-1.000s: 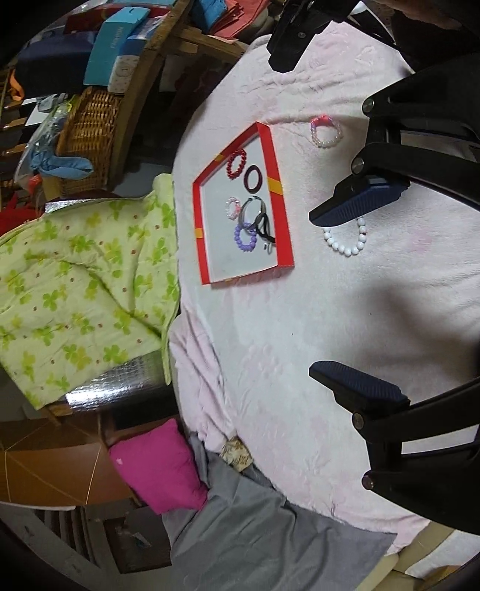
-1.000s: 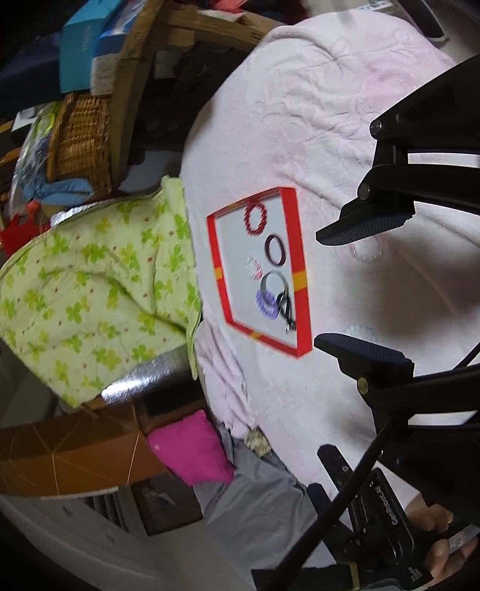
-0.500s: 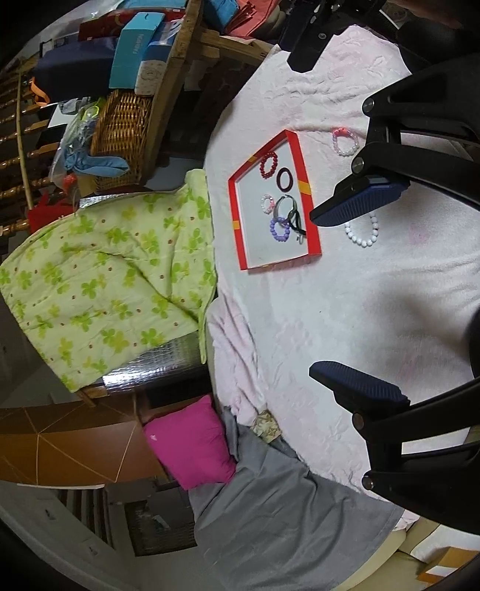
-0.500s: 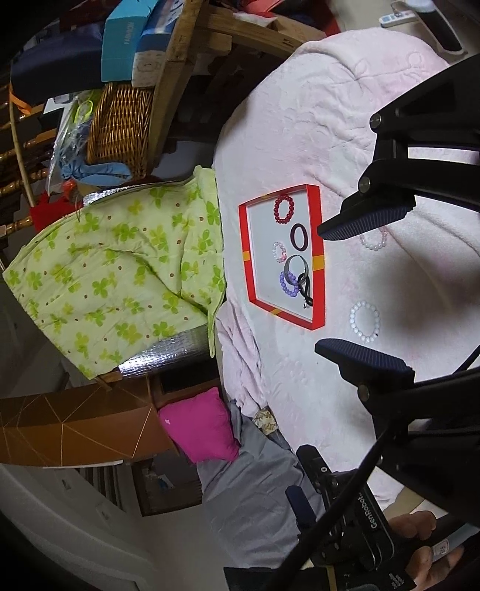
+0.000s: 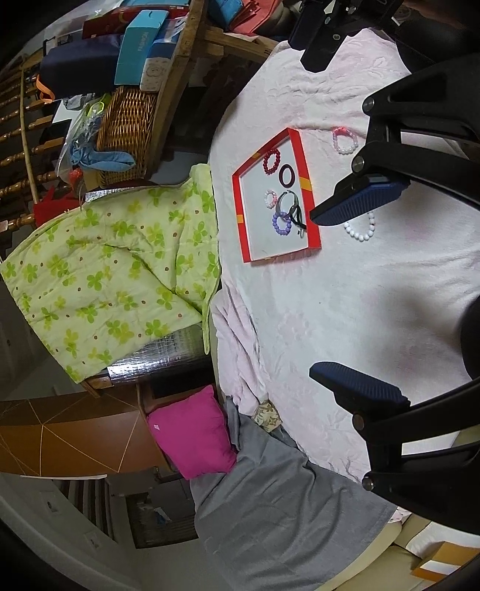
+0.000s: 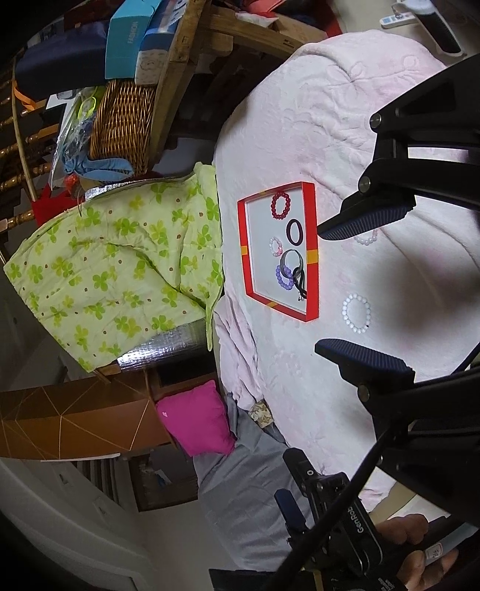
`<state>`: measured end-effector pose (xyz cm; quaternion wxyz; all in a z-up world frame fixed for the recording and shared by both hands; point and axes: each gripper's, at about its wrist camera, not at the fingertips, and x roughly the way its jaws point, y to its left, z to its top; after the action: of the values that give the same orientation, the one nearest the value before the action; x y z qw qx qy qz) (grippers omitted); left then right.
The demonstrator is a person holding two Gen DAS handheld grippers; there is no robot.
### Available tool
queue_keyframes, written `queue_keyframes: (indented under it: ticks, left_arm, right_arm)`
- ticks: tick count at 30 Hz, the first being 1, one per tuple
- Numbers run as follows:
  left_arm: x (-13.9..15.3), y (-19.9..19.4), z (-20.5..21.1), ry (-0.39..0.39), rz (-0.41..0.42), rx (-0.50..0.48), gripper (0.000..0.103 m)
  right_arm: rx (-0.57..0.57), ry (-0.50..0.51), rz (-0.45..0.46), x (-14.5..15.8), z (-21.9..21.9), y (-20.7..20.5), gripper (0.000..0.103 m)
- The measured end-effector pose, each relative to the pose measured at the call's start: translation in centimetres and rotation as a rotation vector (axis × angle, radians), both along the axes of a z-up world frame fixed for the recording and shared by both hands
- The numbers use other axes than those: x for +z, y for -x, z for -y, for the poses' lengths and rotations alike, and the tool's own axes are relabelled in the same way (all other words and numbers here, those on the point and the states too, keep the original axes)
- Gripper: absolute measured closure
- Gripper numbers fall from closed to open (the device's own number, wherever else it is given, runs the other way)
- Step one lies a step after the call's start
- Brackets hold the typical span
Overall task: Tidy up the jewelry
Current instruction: 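Pull both open tools back and up from the red box, then lower the right tool onto the pink-and-white bead bracelet and grasp it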
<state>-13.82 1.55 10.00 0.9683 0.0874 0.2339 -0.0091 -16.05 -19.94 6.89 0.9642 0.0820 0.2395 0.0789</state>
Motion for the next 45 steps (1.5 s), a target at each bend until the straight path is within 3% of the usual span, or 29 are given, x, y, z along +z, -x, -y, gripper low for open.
queue_keyframes:
  ticks: [29, 45]
  left_arm:
    - [-2.3, -0.2, -0.6, -0.009, -0.035, 0.045, 0.026]
    - [-7.0, -3.6, -0.6, -0.025, -0.145, 0.059, 0.026]
  right_arm:
    - [-0.012, 0.011, -0.035, -1.5, -1.1, -0.3, 0.043]
    - [-0.005, -0.021, -0.156, -6.6, -0.7, -3.4, 0.043]
